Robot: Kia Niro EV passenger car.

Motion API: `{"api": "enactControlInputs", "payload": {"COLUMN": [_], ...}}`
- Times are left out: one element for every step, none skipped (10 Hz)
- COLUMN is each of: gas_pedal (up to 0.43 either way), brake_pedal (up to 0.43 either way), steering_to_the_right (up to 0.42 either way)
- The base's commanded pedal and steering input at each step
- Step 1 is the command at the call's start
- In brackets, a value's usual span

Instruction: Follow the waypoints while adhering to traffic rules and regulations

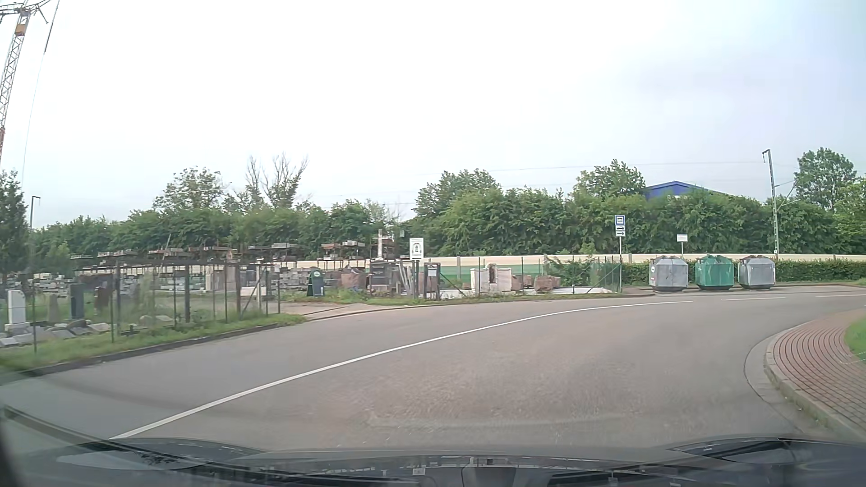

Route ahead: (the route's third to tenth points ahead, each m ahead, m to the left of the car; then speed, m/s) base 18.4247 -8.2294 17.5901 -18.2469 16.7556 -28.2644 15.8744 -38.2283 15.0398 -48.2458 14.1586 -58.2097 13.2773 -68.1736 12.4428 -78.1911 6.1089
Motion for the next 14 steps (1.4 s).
{"api": "enactControlInputs", "payload": {"gas_pedal": [0.067, 0.067, 0.067, 0.067, 0.067, 0.067, 0.067, 0.067, 0.067, 0.067, 0.067, 0.067, 0.067, 0.079], "brake_pedal": [0.0, 0.0, 0.0, 0.0, 0.0, 0.0, 0.0, 0.0, 0.0, 0.0, 0.0, 0.0, 0.0, 0.0], "steering_to_the_right": [0.206, 0.217, 0.227, 0.236, 0.244, 0.253, 0.259, 0.265, 0.272, 0.281, 0.289, 0.293, 0.295, 0.298]}}
